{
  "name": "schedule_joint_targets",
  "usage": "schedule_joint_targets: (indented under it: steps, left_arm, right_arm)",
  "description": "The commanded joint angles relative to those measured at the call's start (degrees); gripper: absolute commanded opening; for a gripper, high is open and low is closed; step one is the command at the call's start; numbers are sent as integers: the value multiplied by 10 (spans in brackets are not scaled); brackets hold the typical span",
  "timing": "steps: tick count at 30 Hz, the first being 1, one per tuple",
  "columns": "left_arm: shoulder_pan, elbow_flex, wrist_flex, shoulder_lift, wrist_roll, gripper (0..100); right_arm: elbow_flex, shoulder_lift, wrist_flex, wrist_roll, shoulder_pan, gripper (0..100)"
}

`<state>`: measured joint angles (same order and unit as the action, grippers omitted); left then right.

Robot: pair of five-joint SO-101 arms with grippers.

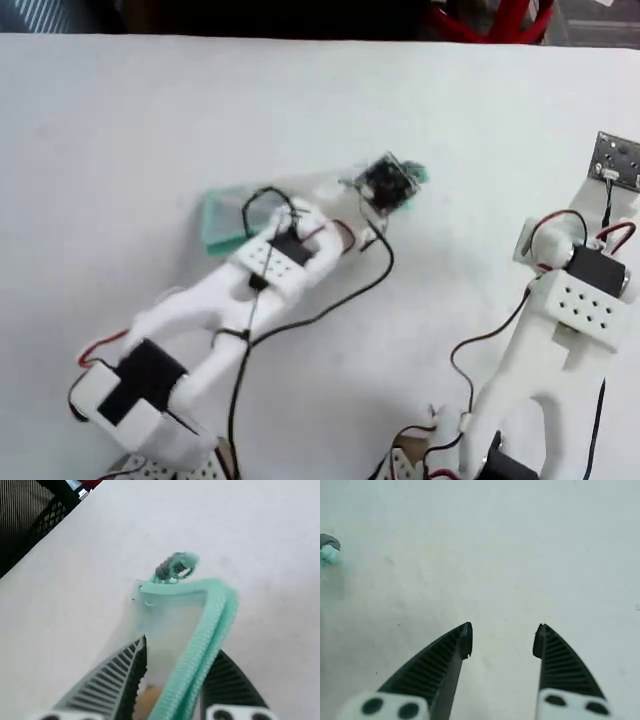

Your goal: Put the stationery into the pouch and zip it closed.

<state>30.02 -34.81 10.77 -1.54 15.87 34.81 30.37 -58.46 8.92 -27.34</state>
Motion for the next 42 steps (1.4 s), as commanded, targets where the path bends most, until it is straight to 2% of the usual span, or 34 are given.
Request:
schedule_joint_targets:
  steps: [1, 5, 8, 9, 11, 14, 16, 24, 28, 31, 36, 38, 42]
  left_arm:
    - [25, 64, 59, 39, -39, 175]
    - [62, 123, 164, 42, -40, 177]
    - [82, 152, 216, 38, -33, 177]
    - [87, 156, 229, 38, -14, 173]
    - [97, 159, 252, 44, 67, 159]
    - [101, 191, 299, 72, 152, 69]
    - [100, 221, 328, 110, 163, 20]
    - [99, 315, 365, 297, 157, 24]
    - [109, 309, 397, 327, 157, 24]
    - [51, 286, 404, 315, 157, 24]
    - [-130, 277, 425, 320, 158, 24]
    - [-182, 272, 425, 315, 162, 24]
    - [-191, 185, 345, 302, 194, 24]
  right_arm:
    - [-4, 14, 8, 4, -5, 193]
    - [0, 14, 7, 9, -5, 193]
    - [10, 14, 9, 53, -1, 193]
    - [12, 14, 10, 63, 0, 193]
    - [17, 14, 10, 73, 1, 193]
    - [18, 14, 11, 75, 1, 193]
    - [18, 14, 11, 73, 1, 193]
    - [15, 15, 12, 72, 1, 193]
    - [15, 19, 10, 73, 10, 193]
    - [18, 20, 7, 76, 15, 193]
    - [18, 15, 7, 76, 13, 193]
    - [18, 16, 7, 72, 18, 193]
    - [18, 19, 7, 72, 59, 193]
